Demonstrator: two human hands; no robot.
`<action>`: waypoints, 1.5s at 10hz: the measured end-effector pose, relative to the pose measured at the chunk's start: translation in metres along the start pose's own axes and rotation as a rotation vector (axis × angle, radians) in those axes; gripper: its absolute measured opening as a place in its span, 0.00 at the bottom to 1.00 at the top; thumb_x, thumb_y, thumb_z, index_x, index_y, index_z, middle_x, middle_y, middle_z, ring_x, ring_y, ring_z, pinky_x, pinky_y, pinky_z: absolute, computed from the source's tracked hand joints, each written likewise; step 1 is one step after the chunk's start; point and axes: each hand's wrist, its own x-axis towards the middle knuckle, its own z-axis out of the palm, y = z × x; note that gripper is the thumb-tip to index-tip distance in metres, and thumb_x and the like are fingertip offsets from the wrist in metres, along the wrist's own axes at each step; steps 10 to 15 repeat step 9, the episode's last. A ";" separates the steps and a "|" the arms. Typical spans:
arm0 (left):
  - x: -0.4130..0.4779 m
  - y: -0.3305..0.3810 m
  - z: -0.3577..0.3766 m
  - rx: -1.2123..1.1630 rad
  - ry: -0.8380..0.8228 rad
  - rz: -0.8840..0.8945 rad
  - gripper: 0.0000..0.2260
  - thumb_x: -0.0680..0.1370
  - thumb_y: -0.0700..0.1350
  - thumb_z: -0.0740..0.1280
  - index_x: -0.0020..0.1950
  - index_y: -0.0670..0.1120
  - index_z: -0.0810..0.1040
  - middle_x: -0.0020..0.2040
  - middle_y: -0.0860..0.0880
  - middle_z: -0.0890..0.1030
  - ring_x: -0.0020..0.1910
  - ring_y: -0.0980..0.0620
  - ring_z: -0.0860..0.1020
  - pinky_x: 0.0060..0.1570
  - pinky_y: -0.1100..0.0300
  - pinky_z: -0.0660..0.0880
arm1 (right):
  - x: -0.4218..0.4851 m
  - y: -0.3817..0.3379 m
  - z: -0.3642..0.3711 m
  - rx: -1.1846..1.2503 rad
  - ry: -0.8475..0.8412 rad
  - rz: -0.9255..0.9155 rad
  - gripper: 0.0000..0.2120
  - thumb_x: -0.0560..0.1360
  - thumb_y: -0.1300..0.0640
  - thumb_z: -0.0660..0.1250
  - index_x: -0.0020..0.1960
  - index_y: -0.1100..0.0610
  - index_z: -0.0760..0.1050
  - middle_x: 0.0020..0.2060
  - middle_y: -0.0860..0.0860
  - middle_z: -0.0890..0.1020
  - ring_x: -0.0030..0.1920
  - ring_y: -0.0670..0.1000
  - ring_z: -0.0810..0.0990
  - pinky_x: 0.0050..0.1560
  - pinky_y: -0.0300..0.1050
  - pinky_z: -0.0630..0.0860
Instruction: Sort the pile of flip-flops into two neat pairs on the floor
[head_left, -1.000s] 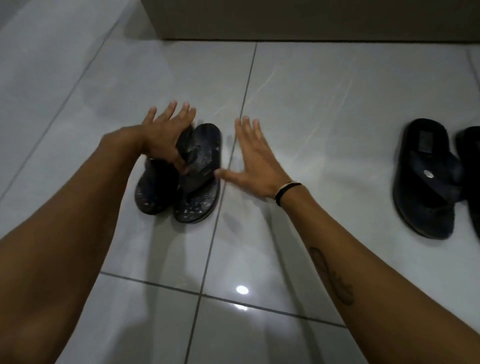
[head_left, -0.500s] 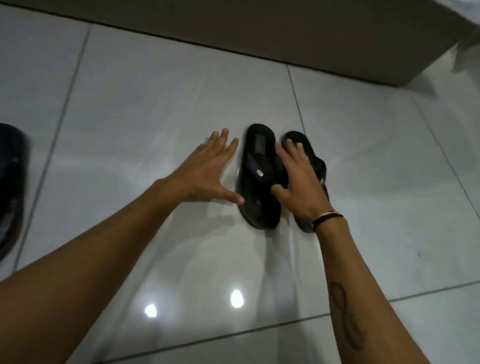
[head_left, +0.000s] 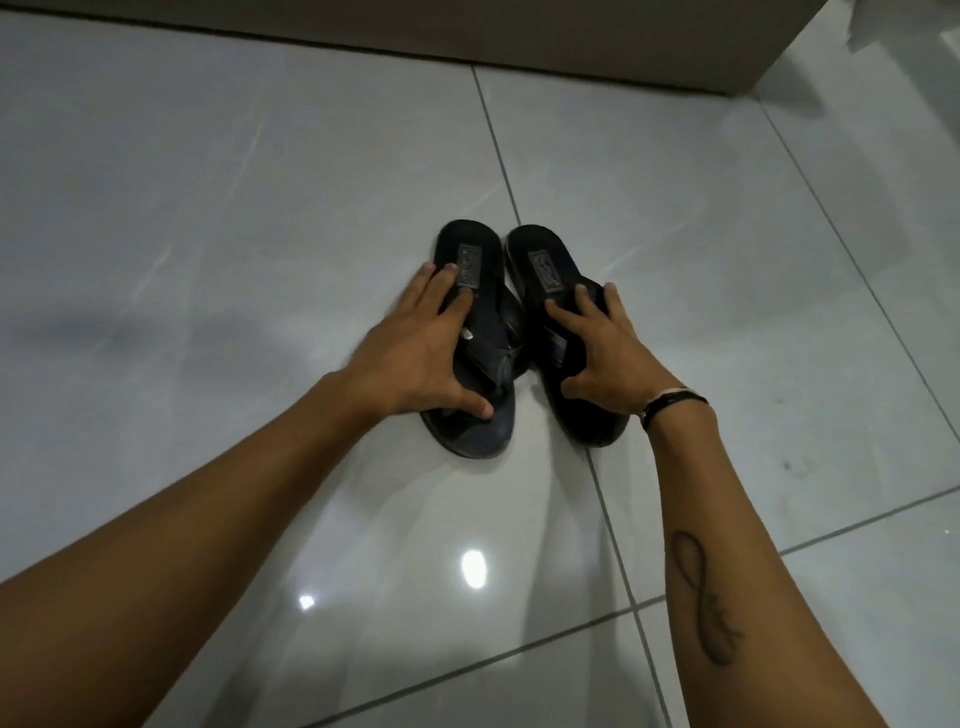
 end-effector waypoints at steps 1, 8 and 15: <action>0.014 0.032 0.016 0.018 0.011 0.024 0.65 0.61 0.74 0.76 0.86 0.45 0.49 0.87 0.45 0.42 0.85 0.43 0.38 0.83 0.47 0.46 | 0.001 0.030 -0.009 -0.001 -0.002 0.064 0.49 0.70 0.66 0.73 0.83 0.45 0.55 0.84 0.54 0.45 0.83 0.64 0.37 0.81 0.60 0.51; 0.078 0.122 0.082 -0.070 0.139 0.026 0.65 0.63 0.75 0.74 0.86 0.44 0.47 0.86 0.44 0.40 0.84 0.40 0.34 0.83 0.44 0.40 | 0.013 0.122 -0.035 0.010 0.053 0.169 0.50 0.69 0.68 0.75 0.82 0.44 0.55 0.84 0.56 0.47 0.80 0.68 0.51 0.79 0.67 0.59; 0.078 0.116 0.077 -0.127 0.152 0.064 0.65 0.63 0.74 0.74 0.86 0.46 0.43 0.85 0.43 0.34 0.83 0.39 0.32 0.83 0.42 0.39 | 0.013 0.124 -0.038 -0.016 0.092 0.211 0.51 0.70 0.69 0.73 0.83 0.42 0.52 0.84 0.54 0.44 0.80 0.73 0.46 0.79 0.72 0.55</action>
